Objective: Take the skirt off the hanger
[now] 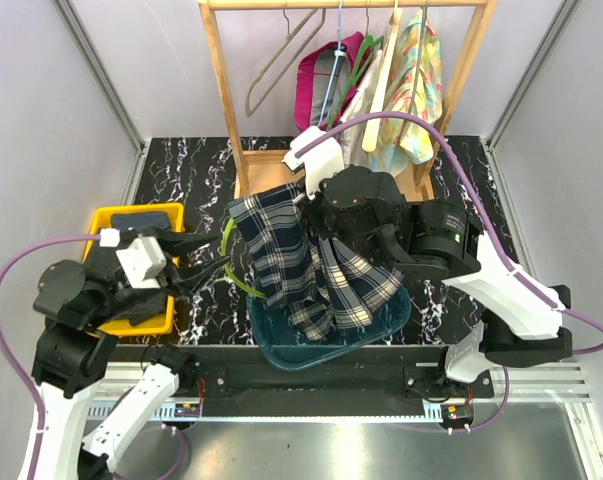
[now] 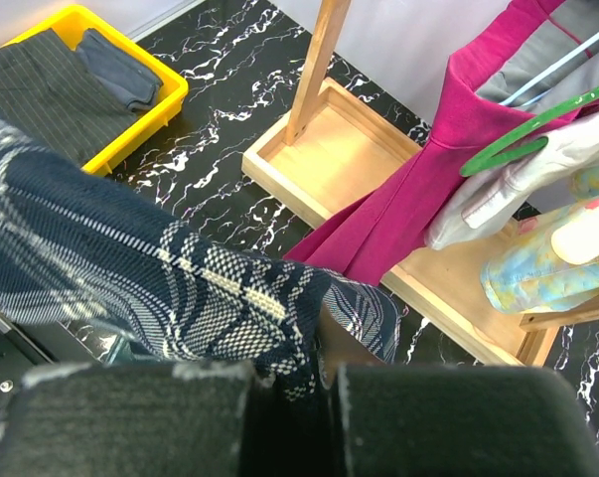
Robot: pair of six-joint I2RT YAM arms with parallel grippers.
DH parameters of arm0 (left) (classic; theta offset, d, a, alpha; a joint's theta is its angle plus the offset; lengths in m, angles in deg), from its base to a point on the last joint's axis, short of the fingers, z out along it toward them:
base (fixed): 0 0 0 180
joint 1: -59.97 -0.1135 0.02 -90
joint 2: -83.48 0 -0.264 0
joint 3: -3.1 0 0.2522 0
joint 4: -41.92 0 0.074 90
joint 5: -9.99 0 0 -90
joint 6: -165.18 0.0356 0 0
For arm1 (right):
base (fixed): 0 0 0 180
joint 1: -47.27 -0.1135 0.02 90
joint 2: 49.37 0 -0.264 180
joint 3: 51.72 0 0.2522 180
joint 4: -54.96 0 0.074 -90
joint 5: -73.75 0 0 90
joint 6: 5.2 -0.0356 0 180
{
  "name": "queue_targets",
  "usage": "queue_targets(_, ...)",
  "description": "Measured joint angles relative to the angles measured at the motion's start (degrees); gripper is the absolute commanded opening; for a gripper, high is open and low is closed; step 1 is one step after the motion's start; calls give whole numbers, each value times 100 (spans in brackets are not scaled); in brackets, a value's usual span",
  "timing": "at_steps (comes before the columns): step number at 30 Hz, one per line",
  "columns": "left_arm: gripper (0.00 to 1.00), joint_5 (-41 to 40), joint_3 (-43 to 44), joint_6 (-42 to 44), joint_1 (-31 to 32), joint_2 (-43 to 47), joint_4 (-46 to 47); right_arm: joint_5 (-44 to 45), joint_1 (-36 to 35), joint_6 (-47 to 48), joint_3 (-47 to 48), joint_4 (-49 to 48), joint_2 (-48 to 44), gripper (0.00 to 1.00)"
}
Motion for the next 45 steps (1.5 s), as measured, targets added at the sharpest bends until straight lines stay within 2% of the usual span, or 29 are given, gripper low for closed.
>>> queue_targets(9, 48, -22, 31, -57, 0, 50, 133, -61, 0, -2, -107, -7, -118, 0)
queue_targets(15, 50, 96, -55, -621, 0, -42, 317, -111, 0, -2, -103, 0, -116, 0)
queue_targets(26, 52, 1128, 256, -1635, -2, -254, 428, 22, 0, 184, 566, 101, 387, 0)
queue_targets(32, 52, 1296, 289, -1742, -2, -114, 271, 46, 0, 330, 931, 175, 728, 0)
queue_targets(35, 53, 1165, 254, -1705, -2, 0, 184, 46, 0, 374, 984, 205, 782, 0)
queue_targets(37, 58, 966, 170, -1626, -2, 120, 188, 46, 0, 398, 1001, 221, 789, 0)
queue_targets(40, 78, 566, -13, -1502, -2, 278, 199, 46, 0, 422, 1027, 238, 789, 0)
queue_targets(45, 76, -149, -415, -1318, -4, 358, 249, 48, 0, 463, 1029, 293, 789, 0)
